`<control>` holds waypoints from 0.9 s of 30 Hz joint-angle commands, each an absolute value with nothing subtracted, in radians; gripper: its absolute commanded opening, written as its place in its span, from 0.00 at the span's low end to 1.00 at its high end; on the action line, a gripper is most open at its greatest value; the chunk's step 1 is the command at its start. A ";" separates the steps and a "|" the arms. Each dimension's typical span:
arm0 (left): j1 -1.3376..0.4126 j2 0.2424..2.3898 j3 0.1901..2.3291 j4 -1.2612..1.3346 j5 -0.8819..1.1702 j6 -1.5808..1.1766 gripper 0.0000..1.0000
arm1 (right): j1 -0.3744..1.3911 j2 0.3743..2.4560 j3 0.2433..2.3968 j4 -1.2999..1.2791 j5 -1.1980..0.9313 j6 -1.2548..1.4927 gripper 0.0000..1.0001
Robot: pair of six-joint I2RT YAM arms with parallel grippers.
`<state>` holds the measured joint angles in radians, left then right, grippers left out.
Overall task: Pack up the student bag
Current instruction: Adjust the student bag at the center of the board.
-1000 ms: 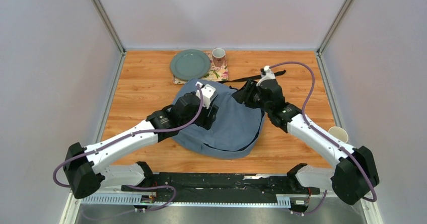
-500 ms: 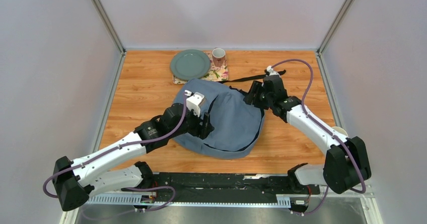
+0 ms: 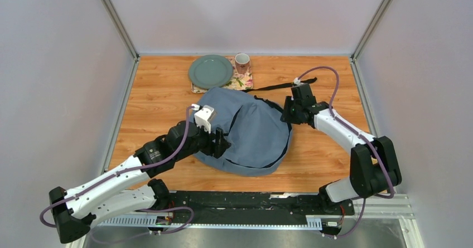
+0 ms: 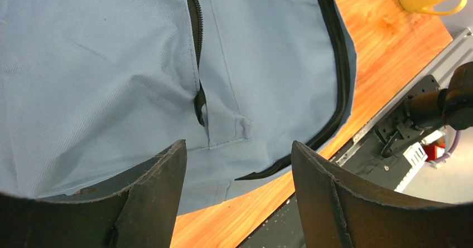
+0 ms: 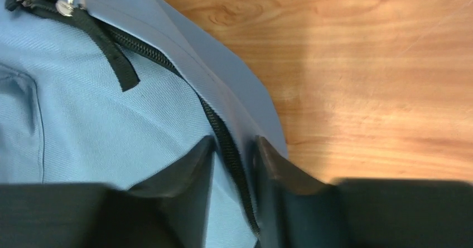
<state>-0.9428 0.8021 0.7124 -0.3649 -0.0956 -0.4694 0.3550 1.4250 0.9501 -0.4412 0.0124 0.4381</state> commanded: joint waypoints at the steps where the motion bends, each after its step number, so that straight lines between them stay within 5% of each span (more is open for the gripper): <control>1: -0.946 0.790 0.784 -0.419 -0.075 -0.460 0.76 | 0.348 1.428 0.876 -0.443 -0.040 0.489 0.08; 3: -0.946 0.795 0.796 -0.401 -0.014 -0.453 0.76 | 0.350 1.346 0.804 -0.396 -0.107 0.543 0.00; 11: -0.948 0.920 0.949 -0.403 0.167 -0.373 0.76 | 0.622 0.927 0.467 -0.362 -0.039 0.917 0.00; 16: -0.965 1.052 1.061 -0.554 0.134 -0.263 0.73 | 0.804 0.755 0.466 -0.451 0.069 1.029 0.05; 27: -0.983 1.100 0.991 -0.566 0.140 -0.215 0.73 | 0.815 0.765 0.609 -0.551 0.166 0.902 0.15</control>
